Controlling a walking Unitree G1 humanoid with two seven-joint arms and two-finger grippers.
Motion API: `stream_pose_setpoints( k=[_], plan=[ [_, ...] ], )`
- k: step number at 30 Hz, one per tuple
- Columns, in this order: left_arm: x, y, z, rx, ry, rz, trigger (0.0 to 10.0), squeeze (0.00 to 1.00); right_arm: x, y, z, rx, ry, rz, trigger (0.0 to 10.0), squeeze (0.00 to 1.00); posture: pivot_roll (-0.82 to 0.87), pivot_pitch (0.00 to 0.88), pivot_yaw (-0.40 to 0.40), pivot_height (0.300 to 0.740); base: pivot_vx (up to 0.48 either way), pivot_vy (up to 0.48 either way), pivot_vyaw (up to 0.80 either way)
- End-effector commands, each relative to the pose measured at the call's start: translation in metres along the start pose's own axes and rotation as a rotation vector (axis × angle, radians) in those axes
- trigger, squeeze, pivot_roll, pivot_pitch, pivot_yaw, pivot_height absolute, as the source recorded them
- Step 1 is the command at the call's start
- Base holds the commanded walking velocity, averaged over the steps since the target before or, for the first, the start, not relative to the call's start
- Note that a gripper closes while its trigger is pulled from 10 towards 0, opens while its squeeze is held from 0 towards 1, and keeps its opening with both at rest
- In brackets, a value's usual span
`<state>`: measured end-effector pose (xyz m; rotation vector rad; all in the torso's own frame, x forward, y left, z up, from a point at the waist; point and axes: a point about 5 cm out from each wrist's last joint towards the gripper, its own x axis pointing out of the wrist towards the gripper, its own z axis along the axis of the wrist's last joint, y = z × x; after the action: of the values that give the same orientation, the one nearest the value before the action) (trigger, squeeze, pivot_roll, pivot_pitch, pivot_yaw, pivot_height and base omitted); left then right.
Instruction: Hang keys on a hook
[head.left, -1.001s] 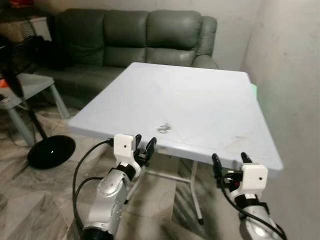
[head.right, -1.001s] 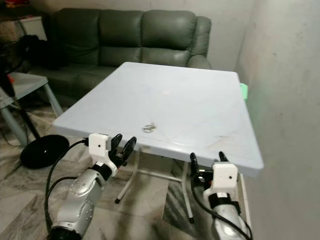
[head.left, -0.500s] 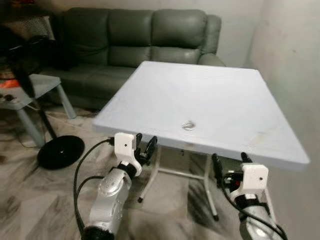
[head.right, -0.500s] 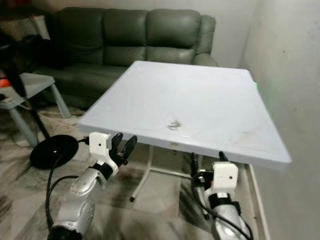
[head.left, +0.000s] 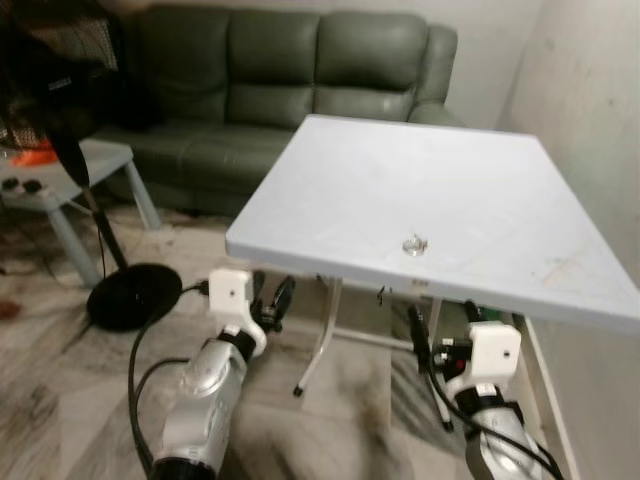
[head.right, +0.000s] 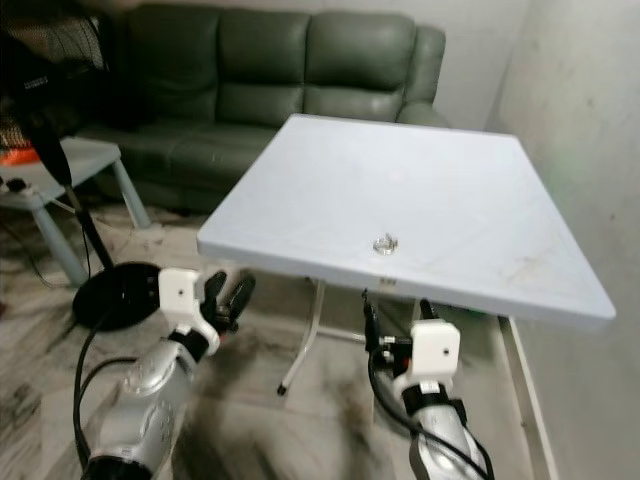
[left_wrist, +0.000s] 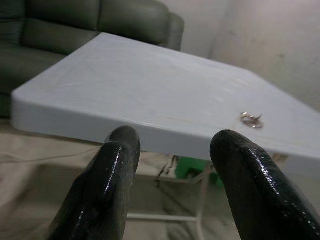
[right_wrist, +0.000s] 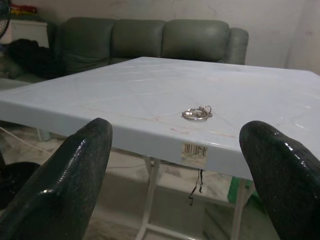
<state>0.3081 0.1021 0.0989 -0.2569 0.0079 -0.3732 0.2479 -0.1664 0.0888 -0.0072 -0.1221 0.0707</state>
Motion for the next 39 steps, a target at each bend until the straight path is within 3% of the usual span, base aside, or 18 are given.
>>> stream_pose_setpoints(
  k=[1, 26, 39],
  plan=[
    [0.0014, 0.0003, 0.0032, 0.011, 0.001, -0.008, 10.0, 0.0, 0.0021, 0.0008, 0.0024, 0.008, -0.01, 0.003, 10.0, 0.0, -0.09, 0.0, -0.001, 0.74, 0.285, 0.386, 0.0],
    [0.0025, -0.0002, 0.0034, 0.023, 0.014, -0.006, 10.0, 0.0, 0.0028, 0.0026, 0.0021, 0.017, -0.01, 0.008, 10.0, 0.0, -0.09, 0.0, 0.001, 0.74, 0.301, 0.358, 0.0],
    [0.0033, -0.0009, 0.0019, 0.08, 0.039, -0.003, 10.0, 0.0, 0.003, 0.003, 0.0019, 0.024, -0.009, 0.006, 10.0, 0.0, -0.09, 0.0, 0.002, 0.74, 0.132, 0.0, 0.0]
  ],
)
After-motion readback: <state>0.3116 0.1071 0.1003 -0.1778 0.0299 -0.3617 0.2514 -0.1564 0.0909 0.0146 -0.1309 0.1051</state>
